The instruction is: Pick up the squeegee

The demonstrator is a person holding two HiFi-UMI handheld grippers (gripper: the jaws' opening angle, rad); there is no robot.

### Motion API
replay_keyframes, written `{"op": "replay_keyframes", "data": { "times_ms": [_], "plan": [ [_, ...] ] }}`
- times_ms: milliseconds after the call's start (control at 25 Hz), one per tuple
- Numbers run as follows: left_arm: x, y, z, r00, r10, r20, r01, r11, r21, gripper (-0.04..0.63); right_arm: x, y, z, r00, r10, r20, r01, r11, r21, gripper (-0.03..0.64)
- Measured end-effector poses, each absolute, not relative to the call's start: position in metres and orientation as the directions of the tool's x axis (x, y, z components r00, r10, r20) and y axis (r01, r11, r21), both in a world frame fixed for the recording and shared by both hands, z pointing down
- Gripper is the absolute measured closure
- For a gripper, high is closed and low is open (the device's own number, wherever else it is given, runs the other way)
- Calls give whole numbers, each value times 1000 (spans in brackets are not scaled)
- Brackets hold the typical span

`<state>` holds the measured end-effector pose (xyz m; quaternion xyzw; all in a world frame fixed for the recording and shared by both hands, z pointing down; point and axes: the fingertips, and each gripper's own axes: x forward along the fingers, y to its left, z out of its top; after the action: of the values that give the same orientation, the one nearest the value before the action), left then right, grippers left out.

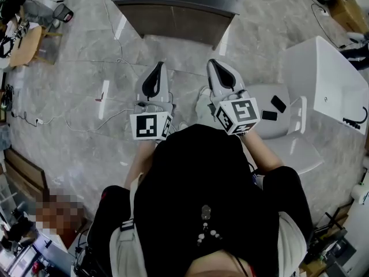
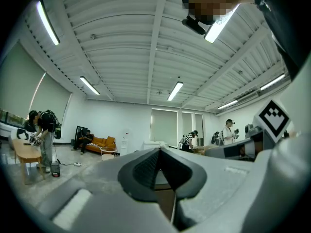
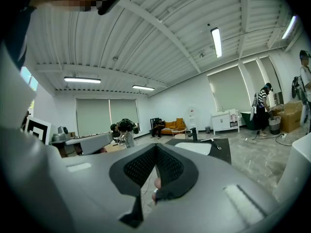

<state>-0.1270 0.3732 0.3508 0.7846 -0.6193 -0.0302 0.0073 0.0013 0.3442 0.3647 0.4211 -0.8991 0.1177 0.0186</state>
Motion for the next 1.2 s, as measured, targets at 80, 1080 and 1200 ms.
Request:
{"op": "replay_keyframes", "data": {
  "times_ms": [80, 1080, 1200],
  "plan": [
    [-126, 358, 354, 226, -974, -27, -973, -227, 45, 594, 2, 329, 369, -648, -748, 141, -759, 618, -205, 615],
    [-85, 203, 336, 150, -988, -25, -989, -150, 14, 594, 39, 165, 358, -719, -689, 93, -689, 686, -233, 615],
    [-77, 186, 334, 136, -990, -32, -990, -136, 23, 594, 49, 145, 355, -721, -688, 85, -685, 689, -238, 615]
  ]
}}
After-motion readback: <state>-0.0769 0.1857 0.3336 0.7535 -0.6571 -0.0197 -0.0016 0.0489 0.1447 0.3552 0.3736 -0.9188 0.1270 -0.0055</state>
